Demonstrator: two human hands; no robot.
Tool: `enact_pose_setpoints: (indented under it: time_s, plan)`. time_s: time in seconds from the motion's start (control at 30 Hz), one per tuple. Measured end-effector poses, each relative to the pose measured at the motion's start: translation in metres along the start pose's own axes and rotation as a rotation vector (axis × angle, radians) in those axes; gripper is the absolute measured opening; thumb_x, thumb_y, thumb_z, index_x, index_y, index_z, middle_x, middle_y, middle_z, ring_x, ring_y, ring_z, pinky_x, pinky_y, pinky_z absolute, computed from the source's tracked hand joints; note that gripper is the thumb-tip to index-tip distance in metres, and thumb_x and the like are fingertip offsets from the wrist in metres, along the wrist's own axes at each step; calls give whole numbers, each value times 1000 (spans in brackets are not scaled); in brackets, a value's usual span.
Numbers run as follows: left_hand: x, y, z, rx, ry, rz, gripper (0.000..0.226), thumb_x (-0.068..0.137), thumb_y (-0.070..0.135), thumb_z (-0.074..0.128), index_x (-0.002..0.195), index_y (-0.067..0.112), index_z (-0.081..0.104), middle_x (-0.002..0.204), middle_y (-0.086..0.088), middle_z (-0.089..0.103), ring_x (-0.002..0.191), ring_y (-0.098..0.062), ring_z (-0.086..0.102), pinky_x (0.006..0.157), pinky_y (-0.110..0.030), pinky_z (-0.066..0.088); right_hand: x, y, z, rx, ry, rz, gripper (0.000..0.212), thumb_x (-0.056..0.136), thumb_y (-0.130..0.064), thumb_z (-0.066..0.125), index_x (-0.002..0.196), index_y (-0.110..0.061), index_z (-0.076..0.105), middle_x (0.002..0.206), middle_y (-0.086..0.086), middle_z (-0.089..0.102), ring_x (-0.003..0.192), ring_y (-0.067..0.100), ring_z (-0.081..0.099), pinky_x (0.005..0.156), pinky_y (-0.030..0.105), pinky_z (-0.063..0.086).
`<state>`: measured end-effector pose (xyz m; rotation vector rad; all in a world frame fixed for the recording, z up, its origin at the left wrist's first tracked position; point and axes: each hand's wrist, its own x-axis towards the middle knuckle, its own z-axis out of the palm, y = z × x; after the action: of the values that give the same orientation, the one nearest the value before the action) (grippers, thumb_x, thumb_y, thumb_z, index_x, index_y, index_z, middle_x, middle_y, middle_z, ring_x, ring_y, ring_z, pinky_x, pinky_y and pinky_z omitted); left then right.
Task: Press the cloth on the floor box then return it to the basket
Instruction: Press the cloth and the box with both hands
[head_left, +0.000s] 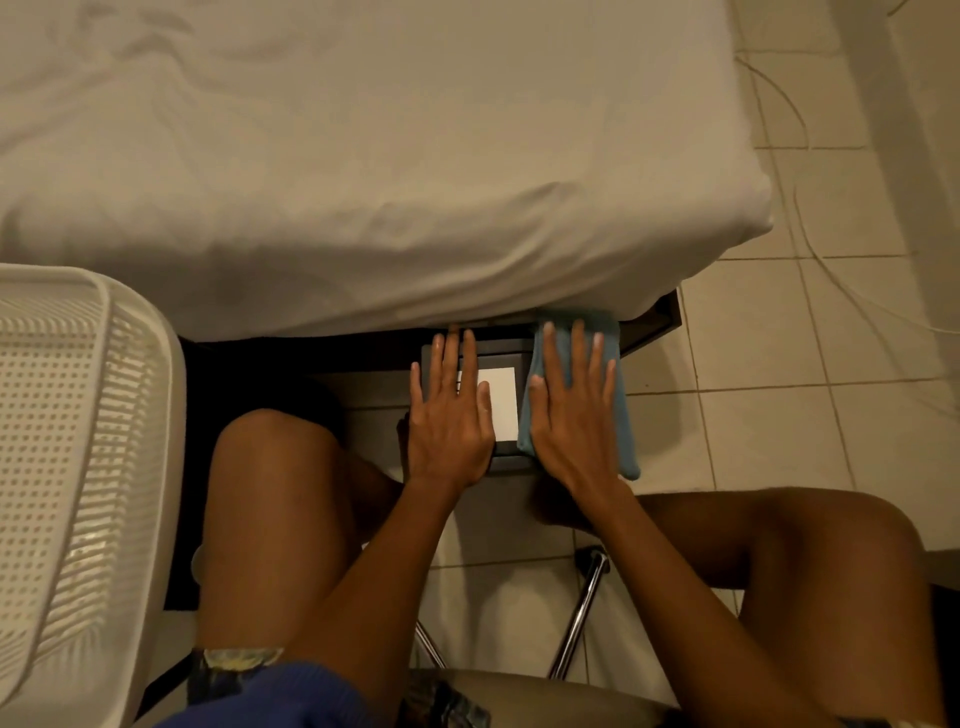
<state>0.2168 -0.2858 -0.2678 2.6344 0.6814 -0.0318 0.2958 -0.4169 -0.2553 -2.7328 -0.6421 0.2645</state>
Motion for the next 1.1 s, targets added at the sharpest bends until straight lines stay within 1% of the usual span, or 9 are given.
enact_pose_setpoints:
  time_s: [0.13,0.27,0.33,0.43,0.53,0.63,0.73,0.93,1.1]
  plan:
    - [1,0,1,8,4,2,59,104,36,15,157,20,-7,167,-2,-7,154,-16,-8,125,-47,6,-34,1,4,6,-46,-64,61,104,-42,20,159,-24,2,167,5,-10,154,23,-13,124,49,-3]
    - [1,0,2,25,-1,3,60,104,37,14,157,19,-8,166,-3,-8,153,-17,-9,125,-48,6,-8,2,1,9,-71,-129,59,104,-43,19,159,-28,3,167,3,-8,153,21,-14,124,47,-5]
    - [1,0,2,22,-1,0,60,104,37,14,157,20,-8,166,-3,-8,153,-16,-9,125,-47,5,10,5,-1,23,-69,-85,59,103,-45,14,159,-31,1,167,3,-5,154,20,-12,124,48,-4]
    - [1,0,1,24,6,7,60,104,37,15,157,20,-6,167,-3,-6,154,-16,-8,125,-47,5,-3,3,2,34,-6,9,61,103,-44,14,159,-25,-2,167,4,-4,154,21,-8,125,48,-3]
    - [1,0,2,36,8,7,61,104,36,17,157,19,-6,167,-4,-5,154,-17,-9,125,-48,2,-39,-7,7,73,14,31,64,103,-41,19,159,-17,0,167,4,0,155,21,-2,125,46,0]
    - [2,0,3,73,11,26,61,104,37,16,157,18,-7,166,-6,-6,154,-18,-9,125,-48,-2,-24,-4,7,75,10,21,64,102,-43,17,159,-16,3,167,3,0,155,20,-2,125,48,3]
    - [2,0,4,88,20,61,62,104,36,18,157,15,-5,166,-9,-6,154,-19,-9,125,-47,1,-10,0,7,60,24,29,63,103,-43,17,159,-18,6,167,5,-2,155,21,-4,125,49,3]
    - [4,0,3,53,13,115,61,105,34,20,157,12,-3,166,-9,-6,154,-18,-8,126,-43,4,-28,6,6,15,-35,-82,60,104,-41,22,159,-26,3,167,5,-8,154,23,-10,124,50,2]
    - [4,1,1,58,13,93,61,104,35,20,157,14,-4,166,-7,-6,154,-17,-8,126,-44,5,-14,6,-1,36,-54,-55,59,105,-41,24,159,-31,1,167,1,-10,154,20,-13,125,47,-1]
